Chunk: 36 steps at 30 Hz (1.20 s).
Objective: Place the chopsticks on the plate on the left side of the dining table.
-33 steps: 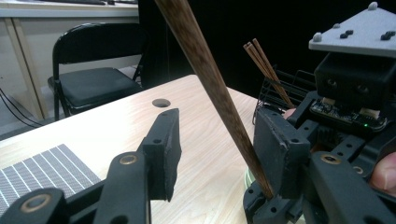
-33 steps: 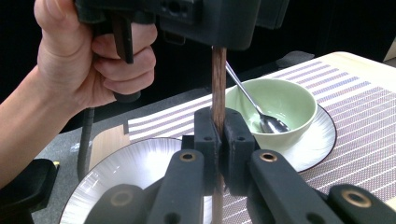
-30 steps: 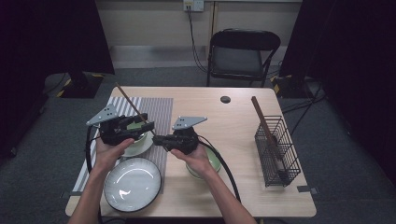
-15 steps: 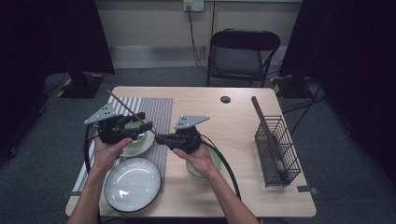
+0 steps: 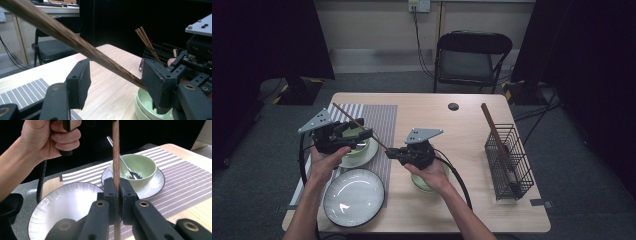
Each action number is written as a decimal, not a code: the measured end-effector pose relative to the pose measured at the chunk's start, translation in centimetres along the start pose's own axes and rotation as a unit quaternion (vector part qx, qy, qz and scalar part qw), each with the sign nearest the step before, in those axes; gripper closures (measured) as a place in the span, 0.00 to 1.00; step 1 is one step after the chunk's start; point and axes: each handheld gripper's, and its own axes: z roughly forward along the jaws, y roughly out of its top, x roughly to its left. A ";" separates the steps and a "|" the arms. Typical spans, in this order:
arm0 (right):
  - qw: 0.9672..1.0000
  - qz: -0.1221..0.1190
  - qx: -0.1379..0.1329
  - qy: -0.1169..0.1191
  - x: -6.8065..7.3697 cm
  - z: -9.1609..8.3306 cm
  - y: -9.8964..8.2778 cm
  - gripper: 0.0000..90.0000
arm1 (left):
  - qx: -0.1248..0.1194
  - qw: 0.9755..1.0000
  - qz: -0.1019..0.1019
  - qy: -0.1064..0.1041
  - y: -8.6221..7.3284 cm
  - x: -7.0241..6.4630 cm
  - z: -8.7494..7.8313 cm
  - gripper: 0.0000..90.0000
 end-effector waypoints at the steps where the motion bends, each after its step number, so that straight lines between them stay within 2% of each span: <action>1: 1.000 -0.003 0.000 -0.004 0.1 -0.2 0.0 0.96 | 0.000 1.000 0.000 0.000 0.0 0.0 0.0 0.44; 6: 1.000 -0.008 0.004 -0.006 0.2 -1.4 -0.3 0.96 | -0.015 1.000 -0.008 0.003 0.1 0.4 -0.6 0.44; 9: 1.000 -0.010 0.012 -0.009 0.1 -2.1 -0.6 0.96 | -0.021 0.999 -0.021 0.012 0.0 0.7 -0.9 0.44; 15: 1.000 -0.011 0.019 -0.015 0.0 -3.0 -1.5 0.96 | -0.019 0.999 -0.026 0.022 -0.4 1.2 -0.8 0.43; 16: 1.000 -0.010 0.019 -0.016 0.0 -3.1 -1.6 0.96 | -0.016 0.999 -0.020 0.023 -0.4 1.3 -0.8 0.43; 18: 1.000 -0.010 0.021 -0.017 -0.1 -3.2 -1.7 0.96 | -0.019 0.999 -0.028 0.029 -0.5 1.4 -0.8 0.43; 21: 1.000 -0.006 0.016 -0.014 -0.3 -3.6 -1.6 0.96 | -0.022 0.999 -0.033 0.032 -0.6 1.6 -0.9 0.42; 25: 1.000 -0.005 0.017 -0.015 -0.3 -3.8 -1.6 0.96 | -0.014 0.999 -0.034 0.037 -0.8 1.7 -0.8 0.42; 30: 1.000 -0.003 0.016 -0.014 -0.6 -4.2 -1.6 0.96 | -0.009 0.999 -0.039 0.033 -1.1 2.0 -0.5 0.39; 32: 1.000 -0.005 0.014 -0.017 -0.6 -4.6 -1.3 0.96 | -0.004 0.998 -0.037 0.040 -1.3 2.1 -0.4 0.39; 34: 1.000 -0.005 0.011 -0.017 -0.6 -4.9 -1.1 0.96 | -0.009 0.998 -0.043 0.036 -1.4 2.2 -0.4 0.40; 36: 1.000 -0.007 0.013 -0.020 -0.6 -5.0 -1.1 0.96 | -0.003 0.998 -0.040 0.039 -1.5 2.2 -0.3 0.40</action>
